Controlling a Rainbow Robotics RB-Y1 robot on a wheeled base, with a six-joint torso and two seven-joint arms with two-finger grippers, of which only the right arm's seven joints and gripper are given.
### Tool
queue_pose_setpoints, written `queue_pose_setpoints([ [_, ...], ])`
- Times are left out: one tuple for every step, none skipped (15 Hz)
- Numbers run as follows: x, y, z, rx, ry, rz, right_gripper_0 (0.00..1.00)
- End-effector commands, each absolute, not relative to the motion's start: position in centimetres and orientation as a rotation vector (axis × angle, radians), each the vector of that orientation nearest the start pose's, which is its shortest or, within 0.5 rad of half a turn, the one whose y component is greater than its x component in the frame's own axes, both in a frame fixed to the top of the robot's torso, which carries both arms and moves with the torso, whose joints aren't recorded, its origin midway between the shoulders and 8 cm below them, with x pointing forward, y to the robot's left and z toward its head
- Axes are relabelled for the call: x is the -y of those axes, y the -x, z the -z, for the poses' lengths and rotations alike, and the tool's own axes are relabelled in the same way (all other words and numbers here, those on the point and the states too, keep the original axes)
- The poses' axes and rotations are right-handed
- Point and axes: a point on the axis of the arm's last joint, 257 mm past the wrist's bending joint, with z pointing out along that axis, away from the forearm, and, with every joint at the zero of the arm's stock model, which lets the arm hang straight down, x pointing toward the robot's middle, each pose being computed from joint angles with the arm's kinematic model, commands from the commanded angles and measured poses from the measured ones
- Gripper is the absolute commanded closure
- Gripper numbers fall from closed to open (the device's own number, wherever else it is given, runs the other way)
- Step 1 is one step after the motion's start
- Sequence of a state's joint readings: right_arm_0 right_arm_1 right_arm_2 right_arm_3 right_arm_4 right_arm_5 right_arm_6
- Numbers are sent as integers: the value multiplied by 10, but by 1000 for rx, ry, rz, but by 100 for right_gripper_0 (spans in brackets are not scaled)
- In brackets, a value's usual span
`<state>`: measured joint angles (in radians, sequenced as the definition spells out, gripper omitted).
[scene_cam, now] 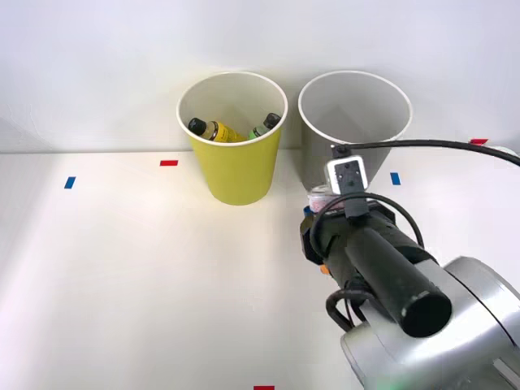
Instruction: Put cans in the gray bin, plastic bottles in the light green bin
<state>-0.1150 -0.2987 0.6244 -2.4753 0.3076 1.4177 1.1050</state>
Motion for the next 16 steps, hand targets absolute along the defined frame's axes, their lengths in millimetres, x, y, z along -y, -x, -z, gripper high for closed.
queue_pose_setpoints([
  [96, -407, 106, -1867, 185, -62, 100],
  [96, -405, 98, -1831, 174, -80, 100],
  [96, -404, 90, -1803, 163, -88, 100],
  [97, -404, 79, -1762, 154, -104, 100],
  [95, -405, 68, -1722, 142, -125, 100],
  [93, -406, 56, -1678, 109, -174, 100],
  [93, -409, 39, -1616, 78, -220, 100],
  [94, -411, 25, -1570, 60, -246, 100],
  [95, -413, 16, -1540, 53, -257, 100],
  [96, -415, 5, -1514, 45, -271, 100],
  [98, -419, -6, -1492, 37, -295, 100],
  [100, -422, -14, -1477, 29, -315, 100],
  [102, -425, -24, -1462, 19, -337, 100],
  [105, -431, -29, -1453, 12, -350, 100],
  [108, -443, -40, -1425, 12, -356, 100],
  [111, -456, -49, -1393, 4, -376, 100],
])
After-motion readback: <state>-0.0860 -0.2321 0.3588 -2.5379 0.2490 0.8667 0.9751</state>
